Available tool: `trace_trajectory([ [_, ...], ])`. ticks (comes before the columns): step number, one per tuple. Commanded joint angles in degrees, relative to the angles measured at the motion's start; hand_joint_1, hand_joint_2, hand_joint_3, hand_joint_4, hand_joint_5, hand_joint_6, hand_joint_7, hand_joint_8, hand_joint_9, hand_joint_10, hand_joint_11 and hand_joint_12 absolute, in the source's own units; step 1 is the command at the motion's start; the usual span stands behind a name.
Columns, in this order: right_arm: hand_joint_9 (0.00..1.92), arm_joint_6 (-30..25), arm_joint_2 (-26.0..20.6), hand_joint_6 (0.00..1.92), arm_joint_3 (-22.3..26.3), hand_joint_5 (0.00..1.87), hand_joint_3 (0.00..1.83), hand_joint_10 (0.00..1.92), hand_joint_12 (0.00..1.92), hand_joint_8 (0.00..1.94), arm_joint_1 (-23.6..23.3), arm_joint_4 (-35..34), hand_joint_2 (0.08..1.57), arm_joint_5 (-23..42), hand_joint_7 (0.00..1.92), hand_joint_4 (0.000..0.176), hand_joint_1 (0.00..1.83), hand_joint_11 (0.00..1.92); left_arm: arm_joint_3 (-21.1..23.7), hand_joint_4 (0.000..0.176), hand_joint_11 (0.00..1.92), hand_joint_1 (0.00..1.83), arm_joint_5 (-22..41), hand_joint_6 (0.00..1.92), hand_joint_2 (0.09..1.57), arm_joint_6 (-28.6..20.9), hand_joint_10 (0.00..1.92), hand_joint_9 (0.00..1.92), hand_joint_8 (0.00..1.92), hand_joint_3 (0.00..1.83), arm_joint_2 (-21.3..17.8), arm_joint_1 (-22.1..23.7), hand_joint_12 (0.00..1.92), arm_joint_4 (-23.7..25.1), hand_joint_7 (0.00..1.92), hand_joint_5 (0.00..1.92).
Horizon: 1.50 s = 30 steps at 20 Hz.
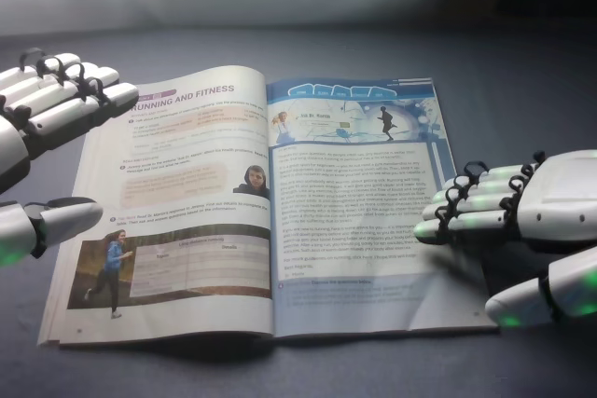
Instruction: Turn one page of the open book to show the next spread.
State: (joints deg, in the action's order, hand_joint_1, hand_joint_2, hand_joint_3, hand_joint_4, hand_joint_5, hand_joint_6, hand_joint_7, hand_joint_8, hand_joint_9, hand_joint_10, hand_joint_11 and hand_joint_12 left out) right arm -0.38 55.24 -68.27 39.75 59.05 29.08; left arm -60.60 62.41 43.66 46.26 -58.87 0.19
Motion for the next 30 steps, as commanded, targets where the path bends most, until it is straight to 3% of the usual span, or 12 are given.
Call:
trace_trajectory([
  [1,0.00,-0.71,0.41,0.00,-0.39,0.02,0.00,0.00,0.00,0.00,-0.81,-0.75,1.24,2.04,0.00,0.000,0.00,0.00,0.20,0.000,0.00,0.23,7.49,0.00,1.40,0.09,0.00,0.00,0.00,0.00,-0.65,0.14,0.00,-1.69,0.00,0.02],
  [11,0.00,-4.65,4.58,0.00,-2.59,0.00,0.00,0.00,0.00,0.00,-0.84,4.08,1.24,1.81,0.00,0.000,0.00,0.00,0.72,0.000,0.00,0.19,8.68,0.00,1.39,0.28,0.00,0.00,0.00,0.00,-1.18,-0.51,0.00,-2.34,0.00,0.03],
  [18,0.00,-4.57,10.14,0.00,-5.74,0.00,0.00,0.00,0.00,0.00,-3.72,3.93,1.27,4.33,0.00,0.000,0.00,0.00,1.76,0.000,0.00,0.23,10.22,0.00,1.40,1.01,0.00,0.00,0.00,0.00,-2.20,-3.15,0.00,-4.57,0.00,0.03],
  [25,0.00,2.09,15.74,0.00,-9.02,0.00,0.00,0.00,0.00,0.00,-6.26,-3.68,1.26,7.63,0.00,0.000,0.00,0.00,2.28,0.000,0.02,0.26,13.06,0.01,1.49,1.04,0.00,0.00,0.01,0.02,-2.21,-6.71,0.01,-7.75,0.03,0.09],
  [26,0.00,3.59,16.55,0.00,-9.49,0.00,0.00,0.00,0.00,0.00,-6.38,-5.78,1.26,8.70,0.00,0.000,0.00,0.00,2.40,0.000,0.01,0.26,13.05,0.00,1.52,1.04,0.00,0.00,0.00,0.00,-2.27,-7.05,0.19,-8.10,0.04,0.10],
  [30,0.00,6.44,19.95,0.00,-11.61,0.00,0.00,0.00,0.00,0.00,-8.18,-9.43,1.25,11.86,0.00,0.000,0.00,0.00,2.88,0.000,0.00,0.30,14.34,0.00,1.51,1.04,0.00,0.00,0.00,0.00,-2.53,-10.05,0.16,-10.30,0.05,0.12],
])
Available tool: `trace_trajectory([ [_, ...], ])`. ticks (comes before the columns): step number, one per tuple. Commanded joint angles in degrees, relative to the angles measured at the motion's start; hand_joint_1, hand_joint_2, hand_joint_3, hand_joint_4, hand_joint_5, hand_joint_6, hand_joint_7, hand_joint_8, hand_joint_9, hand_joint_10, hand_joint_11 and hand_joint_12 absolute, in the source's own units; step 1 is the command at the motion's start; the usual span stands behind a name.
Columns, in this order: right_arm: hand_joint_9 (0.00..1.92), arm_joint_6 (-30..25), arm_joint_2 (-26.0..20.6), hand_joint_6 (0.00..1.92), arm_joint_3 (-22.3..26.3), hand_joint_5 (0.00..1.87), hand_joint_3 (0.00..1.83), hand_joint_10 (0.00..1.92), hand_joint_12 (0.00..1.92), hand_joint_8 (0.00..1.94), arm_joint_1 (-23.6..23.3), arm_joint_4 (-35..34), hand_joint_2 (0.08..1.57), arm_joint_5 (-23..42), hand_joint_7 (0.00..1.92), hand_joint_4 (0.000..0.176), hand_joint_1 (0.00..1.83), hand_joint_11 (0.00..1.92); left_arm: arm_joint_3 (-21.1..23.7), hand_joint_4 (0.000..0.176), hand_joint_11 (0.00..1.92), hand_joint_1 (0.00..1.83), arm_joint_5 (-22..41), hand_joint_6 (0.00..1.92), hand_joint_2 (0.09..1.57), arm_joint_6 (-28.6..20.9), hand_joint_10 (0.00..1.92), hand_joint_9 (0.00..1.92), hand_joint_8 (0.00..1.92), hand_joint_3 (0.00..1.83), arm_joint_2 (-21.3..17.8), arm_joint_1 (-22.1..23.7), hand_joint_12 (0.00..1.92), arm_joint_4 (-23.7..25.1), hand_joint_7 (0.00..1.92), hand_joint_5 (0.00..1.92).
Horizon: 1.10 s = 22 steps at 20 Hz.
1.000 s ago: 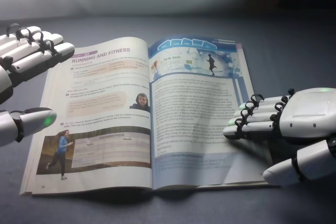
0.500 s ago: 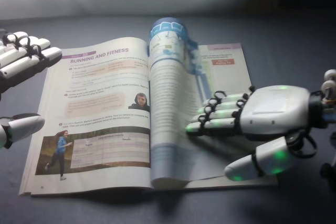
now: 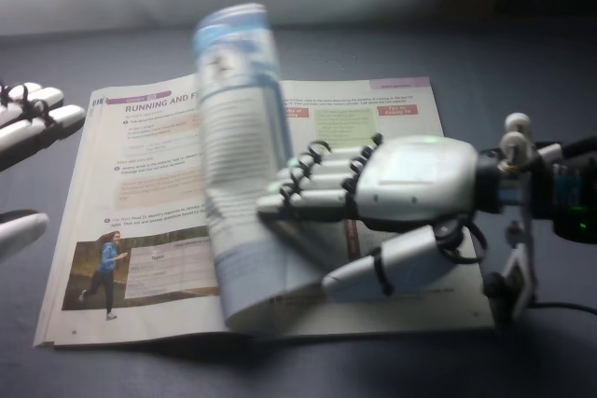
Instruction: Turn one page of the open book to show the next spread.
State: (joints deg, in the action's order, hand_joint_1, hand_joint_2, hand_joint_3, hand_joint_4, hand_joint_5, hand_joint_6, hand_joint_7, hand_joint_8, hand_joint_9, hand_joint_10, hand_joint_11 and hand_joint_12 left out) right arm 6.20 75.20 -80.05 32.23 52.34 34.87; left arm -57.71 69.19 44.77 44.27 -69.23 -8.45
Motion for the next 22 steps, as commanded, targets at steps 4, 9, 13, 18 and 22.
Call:
trace_trajectory([
  [4,0.00,1.29,2.77,0.00,-0.95,0.00,0.01,0.00,0.00,0.00,-3.78,-4.50,1.27,9.37,0.00,0.000,0.00,0.00,0.55,0.000,0.00,0.17,9.29,0.00,1.52,0.04,0.00,0.00,0.00,0.00,-1.23,-1.17,0.00,-2.90,0.00,0.01],
  [9,0.00,4.34,5.78,0.00,-2.00,0.00,0.00,0.00,0.00,0.00,-6.93,-8.44,1.23,14.63,0.00,0.000,0.00,0.00,0.60,0.000,0.03,0.00,10.25,0.01,1.53,0.34,0.01,0.03,0.00,0.00,-1.36,-1.28,0.02,-2.98,0.01,0.08],
  [13,0.00,5.58,8.18,0.00,-1.98,0.00,0.00,0.00,0.00,0.00,-10.11,-9.21,1.26,18.15,0.00,0.000,0.00,0.00,0.69,0.000,0.00,0.09,10.88,0.00,1.45,0.62,0.00,0.03,0.00,0.00,-1.65,-1.56,0.43,-3.43,0.00,0.09],
  [18,0.00,5.77,9.54,0.00,-1.49,0.00,0.01,0.00,0.00,0.00,-13.02,-9.29,1.27,22.53,0.00,0.000,0.00,0.00,0.57,0.000,0.00,0.09,11.39,0.00,1.45,0.83,0.00,0.03,0.00,0.00,-1.72,-1.56,0.44,-3.66,0.00,0.09],
  [22,0.00,5.77,5.11,0.00,1.97,0.00,0.00,0.00,0.00,0.00,-13.49,-8.19,1.24,24.54,0.00,0.000,0.00,0.00,1.10,0.000,0.00,0.09,12.31,0.00,1.45,1.04,0.00,0.03,0.00,0.00,-2.01,-1.63,0.44,-3.68,0.00,0.09],
])
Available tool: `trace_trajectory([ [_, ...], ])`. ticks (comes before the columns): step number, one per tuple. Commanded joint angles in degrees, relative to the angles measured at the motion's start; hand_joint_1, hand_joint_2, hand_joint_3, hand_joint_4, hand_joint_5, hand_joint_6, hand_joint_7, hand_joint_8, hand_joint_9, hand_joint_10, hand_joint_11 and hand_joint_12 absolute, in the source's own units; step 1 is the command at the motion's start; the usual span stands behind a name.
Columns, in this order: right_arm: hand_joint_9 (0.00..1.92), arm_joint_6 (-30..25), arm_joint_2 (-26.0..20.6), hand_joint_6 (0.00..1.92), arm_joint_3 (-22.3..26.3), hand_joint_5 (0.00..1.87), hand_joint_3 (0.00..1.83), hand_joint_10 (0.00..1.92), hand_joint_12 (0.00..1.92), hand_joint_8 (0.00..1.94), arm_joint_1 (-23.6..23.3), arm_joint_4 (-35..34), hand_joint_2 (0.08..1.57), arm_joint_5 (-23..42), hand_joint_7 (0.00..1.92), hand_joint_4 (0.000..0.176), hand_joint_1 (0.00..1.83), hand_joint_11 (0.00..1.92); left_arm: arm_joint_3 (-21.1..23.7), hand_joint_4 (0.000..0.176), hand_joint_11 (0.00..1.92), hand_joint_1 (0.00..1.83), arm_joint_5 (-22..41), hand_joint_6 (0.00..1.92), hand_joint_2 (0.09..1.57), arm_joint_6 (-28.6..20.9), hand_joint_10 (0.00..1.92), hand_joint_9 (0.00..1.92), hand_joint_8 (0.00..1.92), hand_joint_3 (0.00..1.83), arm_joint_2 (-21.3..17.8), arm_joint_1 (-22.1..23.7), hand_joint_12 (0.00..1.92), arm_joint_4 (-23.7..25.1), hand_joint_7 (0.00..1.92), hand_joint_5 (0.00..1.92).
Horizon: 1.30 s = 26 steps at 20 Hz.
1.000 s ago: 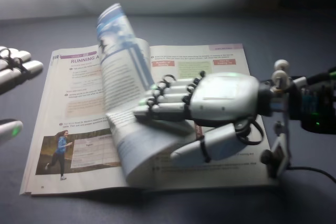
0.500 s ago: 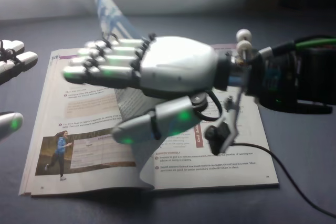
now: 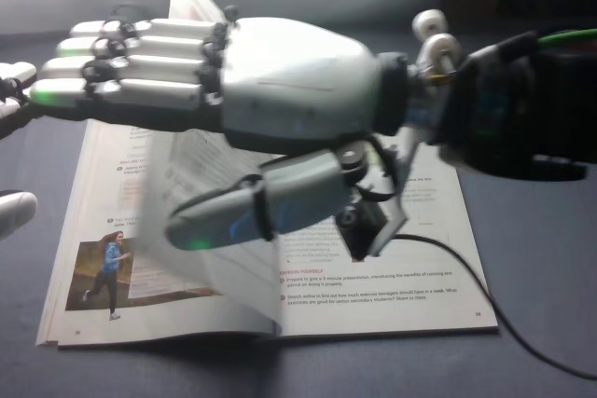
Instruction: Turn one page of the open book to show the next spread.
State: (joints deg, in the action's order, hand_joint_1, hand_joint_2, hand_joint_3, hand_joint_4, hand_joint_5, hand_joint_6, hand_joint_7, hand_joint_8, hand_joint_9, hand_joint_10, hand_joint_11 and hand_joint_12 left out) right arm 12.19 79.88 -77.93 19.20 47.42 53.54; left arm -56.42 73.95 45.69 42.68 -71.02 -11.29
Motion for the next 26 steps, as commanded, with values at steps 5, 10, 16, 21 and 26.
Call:
trace_trajectory([
  [5,0.00,-0.23,-7.90,0.00,5.47,0.00,0.00,0.00,0.00,0.00,-0.51,-1.77,1.24,6.63,0.00,0.000,0.00,0.00,1.92,0.000,0.00,0.09,11.49,0.00,1.45,1.33,0.00,0.03,0.00,0.00,-2.17,-2.79,0.44,-3.06,0.00,0.09],
  [10,0.00,-0.31,-13.97,0.00,9.64,0.00,0.00,0.00,0.00,0.00,0.68,-1.71,1.24,7.11,0.00,0.000,0.00,0.00,3.57,0.052,0.00,0.30,17.31,0.00,1.46,1.48,0.00,0.00,0.00,0.01,-3.05,-7.98,0.01,-6.68,0.00,0.02],
  [16,0.00,0.72,-22.65,0.00,12.34,0.00,0.01,0.00,0.00,0.00,6.89,-8.09,1.26,6.43,0.00,0.000,0.00,0.00,3.30,0.036,0.00,0.34,16.96,0.00,1.46,1.47,0.00,0.00,0.00,0.00,-2.68,-7.91,0.00,-5.32,0.00,0.03],
  [21,0.00,3.89,-27.23,0.00,14.12,0.00,0.00,0.00,0.00,0.00,12.04,-13.99,1.17,3.14,0.00,0.029,0.00,0.00,2.23,0.047,0.00,0.22,16.46,0.00,1.49,0.76,0.00,0.00,0.00,0.01,-0.94,-6.54,0.00,-3.48,0.00,0.00],
  [26,0.00,8.14,-29.82,0.00,15.26,0.00,0.00,0.00,0.00,0.00,18.76,-22.48,1.17,2.33,0.00,0.000,0.00,0.00,-1.08,0.000,0.00,0.01,9.14,0.00,1.51,-1.24,0.00,0.00,0.00,0.01,2.97,2.10,0.00,3.44,0.00,0.00],
])
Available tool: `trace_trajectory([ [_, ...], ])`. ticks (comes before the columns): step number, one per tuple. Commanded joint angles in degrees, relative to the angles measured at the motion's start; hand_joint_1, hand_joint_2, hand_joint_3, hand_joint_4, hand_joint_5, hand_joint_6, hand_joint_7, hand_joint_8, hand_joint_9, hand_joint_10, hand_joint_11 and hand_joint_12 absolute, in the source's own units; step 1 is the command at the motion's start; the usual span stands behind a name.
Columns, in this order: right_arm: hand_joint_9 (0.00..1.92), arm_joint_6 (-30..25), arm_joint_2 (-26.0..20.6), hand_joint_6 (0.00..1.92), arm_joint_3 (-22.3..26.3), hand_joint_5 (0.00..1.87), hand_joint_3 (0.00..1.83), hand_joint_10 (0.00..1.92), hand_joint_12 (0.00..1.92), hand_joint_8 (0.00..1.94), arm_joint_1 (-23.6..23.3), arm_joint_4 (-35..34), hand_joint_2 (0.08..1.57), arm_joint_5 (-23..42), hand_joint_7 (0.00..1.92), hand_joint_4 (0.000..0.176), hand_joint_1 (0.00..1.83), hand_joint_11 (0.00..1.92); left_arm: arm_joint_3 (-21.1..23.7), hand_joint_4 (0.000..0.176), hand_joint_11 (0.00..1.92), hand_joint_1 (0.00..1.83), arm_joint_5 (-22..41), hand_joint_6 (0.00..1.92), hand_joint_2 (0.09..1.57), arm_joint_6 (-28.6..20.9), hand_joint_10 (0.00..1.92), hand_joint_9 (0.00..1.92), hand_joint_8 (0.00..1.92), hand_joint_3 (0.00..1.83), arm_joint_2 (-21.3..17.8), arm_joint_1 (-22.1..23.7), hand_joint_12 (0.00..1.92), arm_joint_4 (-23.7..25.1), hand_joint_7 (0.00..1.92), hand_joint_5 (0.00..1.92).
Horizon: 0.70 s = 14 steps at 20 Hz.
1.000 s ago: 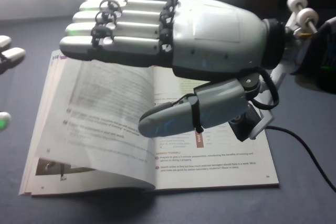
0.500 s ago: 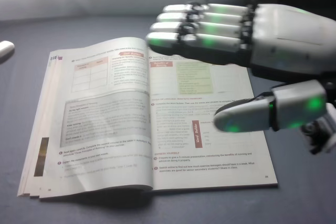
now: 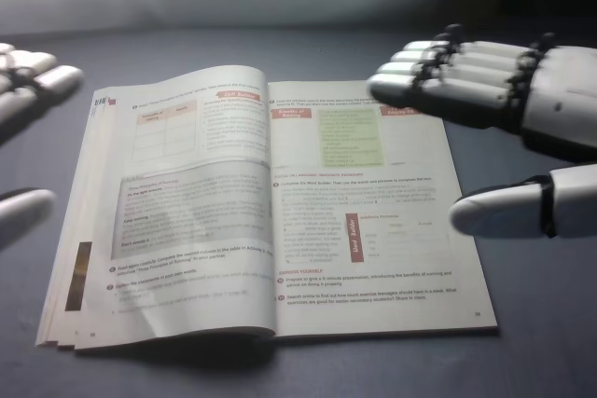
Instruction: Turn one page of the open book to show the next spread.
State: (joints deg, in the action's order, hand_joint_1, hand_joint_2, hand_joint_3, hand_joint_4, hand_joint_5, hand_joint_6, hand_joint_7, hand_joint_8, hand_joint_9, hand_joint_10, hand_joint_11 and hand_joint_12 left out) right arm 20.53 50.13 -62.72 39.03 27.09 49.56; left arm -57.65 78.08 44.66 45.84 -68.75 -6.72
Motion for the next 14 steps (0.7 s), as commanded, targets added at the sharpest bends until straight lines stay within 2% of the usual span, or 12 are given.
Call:
trace_trajectory([
  [1,0.00,1.02,-0.65,0.00,0.47,0.00,0.00,0.00,0.00,0.00,0.32,-4.07,1.17,6.31,0.00,0.000,0.00,0.00,-0.86,0.014,0.00,0.00,3.28,0.00,1.50,-0.90,0.00,0.00,0.00,0.00,1.06,1.77,0.00,0.44,0.00,0.00],
  [2,0.00,1.86,-0.95,0.00,0.66,0.00,0.00,0.00,0.00,0.00,1.44,-5.44,1.17,6.43,0.00,0.000,0.00,0.00,-1.52,0.014,0.00,0.00,2.16,0.00,1.50,-1.57,0.00,0.00,0.00,0.00,1.90,3.01,0.00,1.55,0.00,0.00],
  [3,0.00,2.50,-1.21,0.00,0.76,0.00,0.00,0.00,0.00,0.00,2.83,-7.30,1.17,6.85,0.00,0.000,0.00,0.00,-2.57,0.025,0.00,0.00,0.56,0.00,1.50,-2.51,0.00,0.00,0.00,0.00,3.33,5.03,0.00,3.17,0.00,0.00],
  [4,0.00,3.12,-1.50,0.00,0.93,0.00,0.00,0.00,0.00,0.00,4.36,-9.18,1.18,7.57,0.00,0.000,0.00,0.00,-3.48,0.015,0.00,0.00,-0.80,0.00,1.50,-3.23,0.00,0.00,0.00,0.00,4.63,6.93,0.00,4.66,0.00,0.00],
  [5,0.00,3.70,-1.71,0.00,1.13,0.00,0.00,0.00,0.00,0.00,5.13,-10.32,1.18,8.19,0.00,0.000,0.00,0.00,-3.87,0.015,0.00,0.00,-1.30,0.00,1.50,-3.49,0.00,0.00,0.00,0.00,5.22,7.90,0.00,5.30,0.00,0.00],
  [6,0.00,4.82,-2.12,0.00,1.52,0.00,0.00,0.00,0.00,0.00,6.32,-12.25,1.20,9.52,0.00,0.000,0.00,0.00,-4.24,0.000,0.00,0.05,-1.57,0.00,1.51,-3.72,0.00,0.00,0.00,0.00,5.77,8.95,0.00,5.98,0.00,0.00],
  [7,0.00,5.83,-2.56,0.00,1.88,0.00,0.00,0.00,0.00,0.00,7.28,-14.09,1.21,11.11,0.00,0.000,0.00,0.00,-4.52,0.000,0.00,0.11,-1.27,0.00,1.50,-3.76,0.00,0.00,0.00,0.00,6.10,9.74,0.00,6.18,0.00,0.00],
  [9,0.00,7.24,-3.35,0.00,2.44,0.00,0.01,0.00,0.00,0.00,8.12,-16.22,1.21,13.13,0.00,0.000,0.00,0.00,-4.97,0.000,0.00,0.10,-0.64,0.00,1.49,-3.77,0.00,0.00,0.00,0.00,6.63,10.97,0.00,6.39,0.00,0.00],
  [10,0.00,7.92,-3.60,0.00,2.63,0.00,0.01,0.00,0.00,0.00,8.32,-17.02,1.23,13.92,0.00,0.000,0.00,0.00,-5.14,0.000,0.00,0.02,-0.38,0.00,1.49,-3.77,0.00,0.00,0.00,0.00,6.84,11.39,0.00,6.45,0.00,0.00],
  [13,0.00,9.14,-3.94,0.00,2.67,0.00,0.02,0.00,0.00,0.00,8.61,-19.11,1.24,16.38,0.00,0.000,0.00,0.00,-5.62,0.000,0.00,0.00,0.12,0.00,1.48,-3.77,0.00,0.00,0.00,0.00,7.34,12.34,0.00,6.42,0.00,0.00],
  [14,0.00,9.53,-4.02,0.00,2.67,0.00,0.03,0.00,0.00,0.00,8.74,-19.93,1.27,17.68,0.00,0.000,0.01,0.00,-5.80,0.032,0.00,0.10,0.31,0.00,1.45,-3.77,0.00,0.00,0.00,0.00,7.46,12.52,0.00,6.18,0.00,0.00],
])
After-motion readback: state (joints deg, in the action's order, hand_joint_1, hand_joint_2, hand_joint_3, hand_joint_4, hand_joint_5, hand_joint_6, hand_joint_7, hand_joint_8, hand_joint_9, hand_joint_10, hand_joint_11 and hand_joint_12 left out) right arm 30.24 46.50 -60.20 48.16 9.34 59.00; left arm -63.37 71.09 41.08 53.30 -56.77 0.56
